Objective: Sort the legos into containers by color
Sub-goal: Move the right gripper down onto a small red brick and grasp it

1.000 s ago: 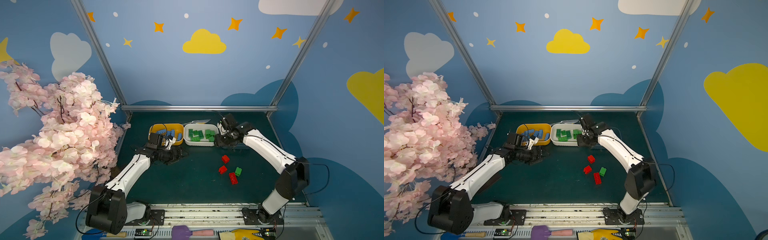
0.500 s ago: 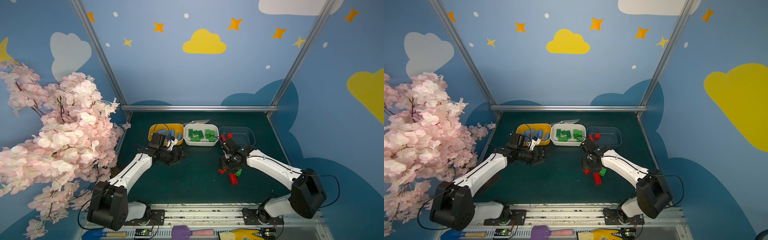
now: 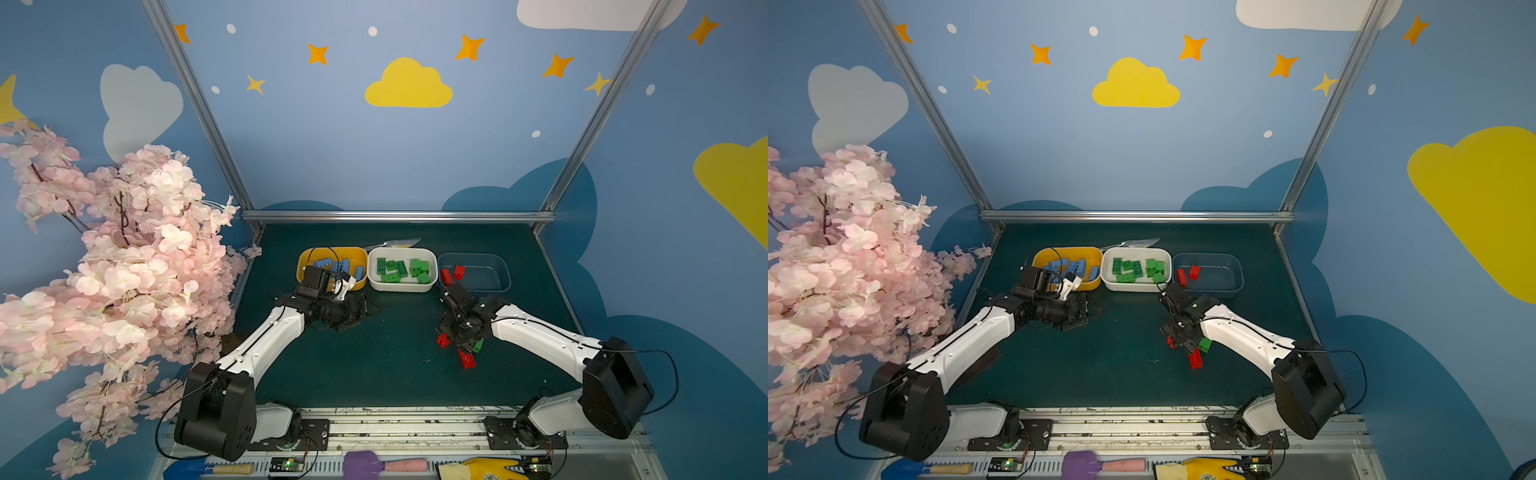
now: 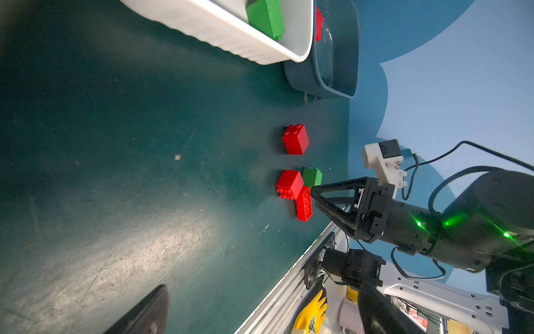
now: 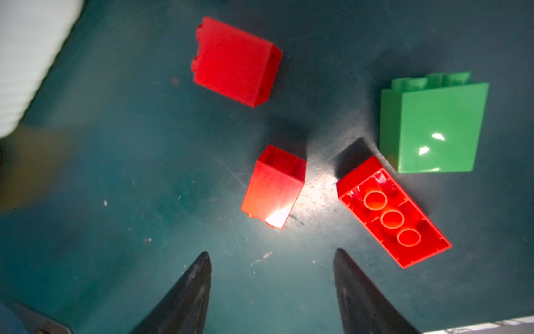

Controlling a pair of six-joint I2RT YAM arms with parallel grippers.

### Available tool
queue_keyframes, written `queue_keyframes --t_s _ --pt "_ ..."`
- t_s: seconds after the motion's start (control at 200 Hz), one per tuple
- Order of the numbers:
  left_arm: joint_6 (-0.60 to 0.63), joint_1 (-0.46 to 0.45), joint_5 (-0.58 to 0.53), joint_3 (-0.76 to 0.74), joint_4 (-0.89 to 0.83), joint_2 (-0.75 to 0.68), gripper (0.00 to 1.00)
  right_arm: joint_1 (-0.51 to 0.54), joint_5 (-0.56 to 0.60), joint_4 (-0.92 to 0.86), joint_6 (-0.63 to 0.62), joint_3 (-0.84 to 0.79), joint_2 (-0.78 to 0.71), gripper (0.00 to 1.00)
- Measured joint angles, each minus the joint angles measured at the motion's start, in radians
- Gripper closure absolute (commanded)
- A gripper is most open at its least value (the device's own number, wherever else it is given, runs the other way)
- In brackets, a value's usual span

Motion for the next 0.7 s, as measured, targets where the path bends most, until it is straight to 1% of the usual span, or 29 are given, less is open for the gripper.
queue_keyframes --t_s 0.15,0.36,0.456,0.611,0.696 --pt "0.000 0.000 -0.004 -0.026 0.000 -0.005 0.00 -0.019 -0.009 0.043 0.039 0.000 0.071 0.37" --pt "0.000 -0.002 -0.007 -0.027 0.000 -0.006 0.00 -0.033 -0.017 0.086 0.043 0.005 0.161 0.49" --pt "0.000 -0.002 -0.007 -0.027 0.000 -0.006 0.00 -0.039 -0.018 0.097 0.040 0.007 0.189 0.57" --pt "0.000 -0.002 -0.007 -0.027 0.001 -0.006 0.00 -0.043 -0.017 0.092 0.019 0.014 0.208 0.75" --pt "0.000 -0.002 -0.006 -0.027 0.001 -0.006 0.00 -0.043 -0.015 0.087 0.001 0.020 0.208 0.83"
